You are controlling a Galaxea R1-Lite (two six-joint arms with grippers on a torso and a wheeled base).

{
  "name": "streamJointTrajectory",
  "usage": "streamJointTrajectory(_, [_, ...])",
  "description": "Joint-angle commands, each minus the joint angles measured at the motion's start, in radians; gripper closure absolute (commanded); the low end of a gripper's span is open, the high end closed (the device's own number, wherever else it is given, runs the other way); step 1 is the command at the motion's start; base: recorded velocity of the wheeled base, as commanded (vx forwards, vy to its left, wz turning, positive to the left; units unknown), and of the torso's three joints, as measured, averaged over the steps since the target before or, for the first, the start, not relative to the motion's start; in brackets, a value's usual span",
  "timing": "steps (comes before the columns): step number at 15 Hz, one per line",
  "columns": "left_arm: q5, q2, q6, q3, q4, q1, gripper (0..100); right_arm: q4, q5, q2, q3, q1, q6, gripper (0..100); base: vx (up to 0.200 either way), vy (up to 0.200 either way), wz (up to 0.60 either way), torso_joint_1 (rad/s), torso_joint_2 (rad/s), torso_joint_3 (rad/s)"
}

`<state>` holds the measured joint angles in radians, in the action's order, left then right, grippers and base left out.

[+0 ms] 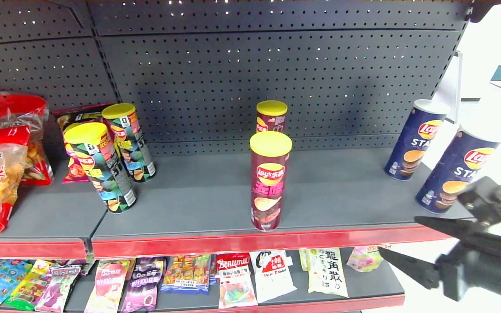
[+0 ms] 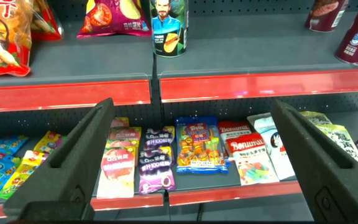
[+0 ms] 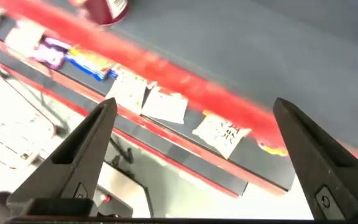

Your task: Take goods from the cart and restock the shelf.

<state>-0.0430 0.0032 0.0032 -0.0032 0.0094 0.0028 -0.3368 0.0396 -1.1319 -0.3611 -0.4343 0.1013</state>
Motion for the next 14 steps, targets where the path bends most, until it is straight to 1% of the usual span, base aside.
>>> streamJointTrajectory(1, [0.0, 0.0, 0.0, 0.0, 0.0, 0.0, 0, 0.001, 0.089, 0.521, 0.264, 0.186, 0.011, 0, 0.0, 0.0, 0.0, 0.0, 0.0, 0.0])
streamJointTrajectory(2, [0.0, 0.0, 0.0, 0.0, 0.0, 0.0, 0, 0.005, 0.091, 0.6, 0.281, 0.186, 0.011, 0, 0.0, 0.0, 0.0, 0.0, 0.0, 0.0])
streamJointTrajectory(3, [0.0, 0.0, 0.0, 0.0, 0.0, 0.0, 0, 0.027, 0.088, 0.727, 0.343, 0.184, 0.018, 0, 0.0, 0.0, 0.0, 0.0, 0.0, 0.0])
streamJointTrajectory(4, [0.0, 0.0, 0.0, 0.0, 0.0, 0.0, 0, 0.051, 0.085, 0.782, 0.361, 0.186, 0.018, 0, 0.0, 0.0, 0.0, 0.0, 0.0, 0.0])
streamJointTrajectory(5, [0.0, 0.0, 0.0, 0.0, 0.0, 0.0, 0, 0.157, 0.079, 0.885, 0.361, 0.186, 0.015, 0, 0.0, 0.0, 0.0, 0.0, 0.0, 0.0])
streamJointTrajectory(6, [0.0, 0.0, 0.0, 0.0, 0.0, 0.0, 0, 0.298, 0.072, 1.029, 0.349, 0.186, 0.014, 0, 0.0, 0.0, 0.0, 0.0, 0.0, 0.0])
streamJointTrajectory(7, [0.0, 0.0, 0.0, 0.0, 0.0, 0.0, 0, 0.346, 0.045, 1.035, 0.335, 0.184, 0.011, 0, 0.0, 0.0, 0.0, 0.0, 0.0, 0.0])
streamJointTrajectory(8, [0.0, 0.0, 0.0, 0.0, 0.0, 0.0, 0, 0.337, 0.029, 1.038, 0.337, 0.184, 0.0, 0, 0.0, 0.0, 0.0, 0.0, 0.0, 0.0])
streamJointTrajectory(10, [0.0, 0.0, 0.0, 0.0, 0.0, 0.0, 0, 0.337, 0.023, 1.038, 0.361, 0.184, -0.06, 0, 0.0, 0.0, 0.0, 0.0, 0.0, 0.0])
streamJointTrajectory(11, [0.0, 0.0, 0.0, 0.0, 0.0, 0.0, 0, 0.338, 0.008, 1.038, 0.36, 0.186, -0.11, 0, 0.0, 0.0, 0.0, 0.0, 0.0, 0.0])
streamJointTrajectory(12, [0.0, 0.0, 0.0, 0.0, 0.0, 0.0, 0, 0.34, -0.007, 1.035, 0.36, 0.192, -0.124, 0, 0.0, 0.0, 0.0, 0.0, 0.0, 0.0])
streamJointTrajectory(13, [0.0, 0.0, 0.0, 0.0, 0.0, 0.0, 0, 0.34, -0.004, 1.031, 0.36, 0.272, -0.12, 0, 0.0, 0.0, 0.0, 0.0, 0.0, 0.0])
streamJointTrajectory(14, [0.0, 0.0, 0.0, 0.0, 0.0, 0.0, 0, 0.34, -0.003, 1.017, 0.36, 0.371, -0.107, 0, 0.0, 0.0, 0.0, 0.0, 0.0, 0.0])
